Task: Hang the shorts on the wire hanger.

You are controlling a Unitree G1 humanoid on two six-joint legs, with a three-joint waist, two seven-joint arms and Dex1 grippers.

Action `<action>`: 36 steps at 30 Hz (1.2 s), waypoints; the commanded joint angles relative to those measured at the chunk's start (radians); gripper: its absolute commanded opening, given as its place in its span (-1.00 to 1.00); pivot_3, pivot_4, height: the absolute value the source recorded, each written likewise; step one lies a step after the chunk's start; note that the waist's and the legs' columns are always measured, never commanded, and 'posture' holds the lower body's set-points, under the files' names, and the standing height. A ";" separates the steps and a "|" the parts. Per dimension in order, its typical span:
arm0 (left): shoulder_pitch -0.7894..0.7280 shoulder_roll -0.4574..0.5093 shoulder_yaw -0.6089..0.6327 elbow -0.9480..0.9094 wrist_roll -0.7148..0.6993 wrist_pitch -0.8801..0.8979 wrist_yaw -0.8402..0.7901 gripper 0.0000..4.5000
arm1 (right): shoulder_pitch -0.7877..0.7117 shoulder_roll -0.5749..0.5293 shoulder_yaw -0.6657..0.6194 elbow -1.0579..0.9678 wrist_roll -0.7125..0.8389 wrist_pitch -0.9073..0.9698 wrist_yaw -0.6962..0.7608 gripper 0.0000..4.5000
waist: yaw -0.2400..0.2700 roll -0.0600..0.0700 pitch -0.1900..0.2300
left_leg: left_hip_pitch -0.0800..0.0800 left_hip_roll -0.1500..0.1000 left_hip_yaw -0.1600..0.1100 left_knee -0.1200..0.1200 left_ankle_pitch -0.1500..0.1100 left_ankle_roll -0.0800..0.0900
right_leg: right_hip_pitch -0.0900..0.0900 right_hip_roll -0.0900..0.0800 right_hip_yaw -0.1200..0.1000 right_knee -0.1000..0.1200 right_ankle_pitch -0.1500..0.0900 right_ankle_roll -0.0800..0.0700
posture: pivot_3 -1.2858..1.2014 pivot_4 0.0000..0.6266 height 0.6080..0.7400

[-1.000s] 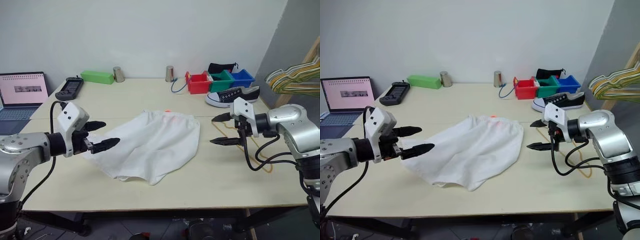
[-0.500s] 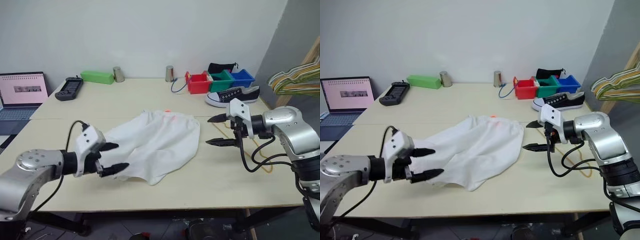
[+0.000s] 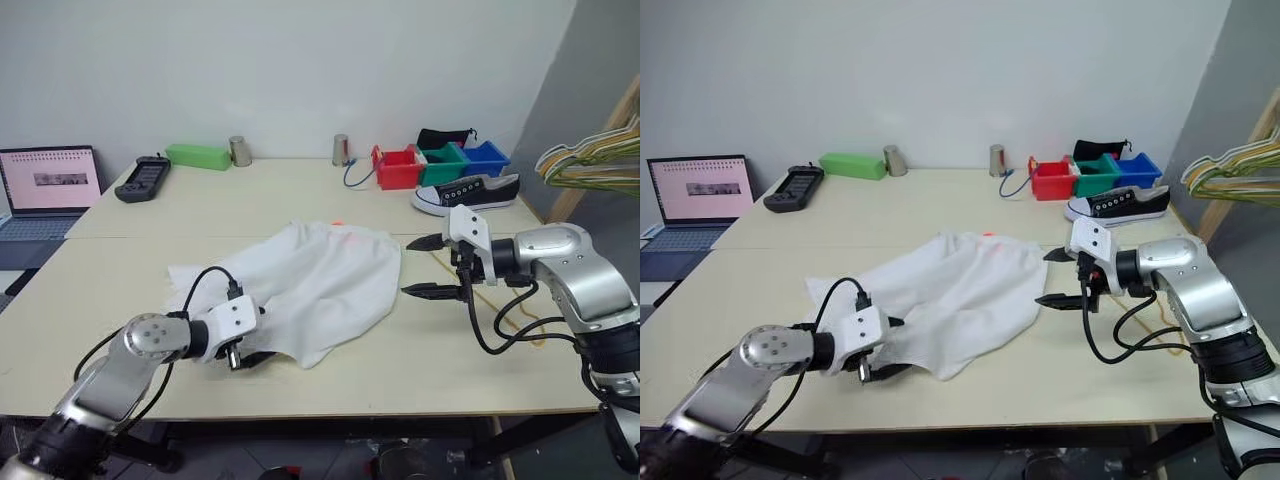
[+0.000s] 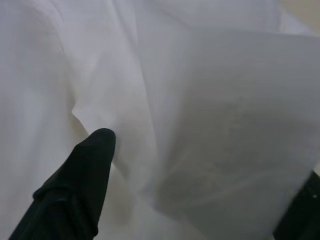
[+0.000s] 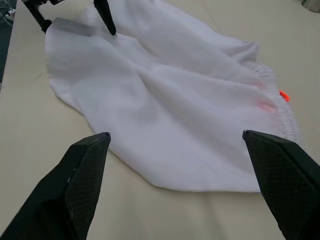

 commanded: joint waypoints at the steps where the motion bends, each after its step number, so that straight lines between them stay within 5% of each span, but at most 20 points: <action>1: -0.034 -0.008 0.011 0.020 0.011 -0.048 -0.019 0.41 | -0.002 -0.006 -0.036 -0.030 0.013 0.003 -0.021 1.00 | -0.011 0.000 0.000 | 0.000 0.000 0.000 0.000 0.000 0.000 | 0.001 0.000 0.000 0.000 0.000 0.000 | -0.18 -1.00 1.00; 15: 0.039 0.077 0.118 0.032 -0.030 -0.088 -0.114 -1.00 | -0.023 0.006 -0.029 0.037 -0.002 -0.032 -0.045 1.00 | -0.060 0.000 0.000 | 0.000 0.000 -0.001 0.000 0.000 0.000 | 0.002 0.000 0.000 0.001 0.000 0.000 | -0.16 -1.00 1.00; 20: 0.067 0.108 0.134 0.007 -0.044 -0.034 -0.156 -1.00 | -0.035 0.021 -0.022 0.061 -0.013 -0.051 -0.044 1.00 | -0.061 0.000 0.000 | 0.000 0.000 -0.001 0.000 0.000 0.000 | 0.003 0.000 0.000 0.001 0.000 0.000 | -0.16 -0.99 1.00; 24: 0.103 0.222 0.095 0.124 0.066 -0.144 -0.206 -1.00 | -0.044 0.024 -0.015 0.072 -0.020 -0.060 -0.038 1.00 | -0.068 0.000 0.000 | 0.000 0.001 0.000 -0.001 0.000 0.000 | 0.002 0.000 0.000 0.001 0.000 0.000 | -0.16 -0.99 1.00; 28: -0.187 0.240 -0.074 0.592 0.457 -0.487 0.125 -1.00 | -0.053 0.031 0.013 0.105 -0.047 -0.096 -0.027 1.00 | -0.058 0.000 0.002 | 0.003 0.001 -0.001 -0.001 0.000 0.000 | 0.000 0.000 -0.001 0.003 -0.001 -0.001 | -0.16 -0.98 1.00; 33: -0.561 0.104 -0.164 1.017 0.633 -0.621 0.454 -1.00 | -0.076 0.047 0.062 0.153 -0.106 -0.171 -0.018 1.00 | -0.042 -0.004 0.002 | 0.002 -0.002 -0.003 0.000 0.000 0.000 | 0.002 -0.001 -0.002 0.000 0.001 0.003 | -0.17 -0.97 1.00; 36: -0.660 0.040 -0.183 1.144 0.647 -0.683 0.500 -1.00 | -0.106 0.079 0.097 0.219 -0.170 -0.256 -0.045 1.00 | -0.042 -0.006 0.002 | 0.001 -0.003 -0.002 0.001 0.000 0.000 | 0.002 -0.002 0.000 -0.001 0.005 0.010 | -0.18 -0.96 1.00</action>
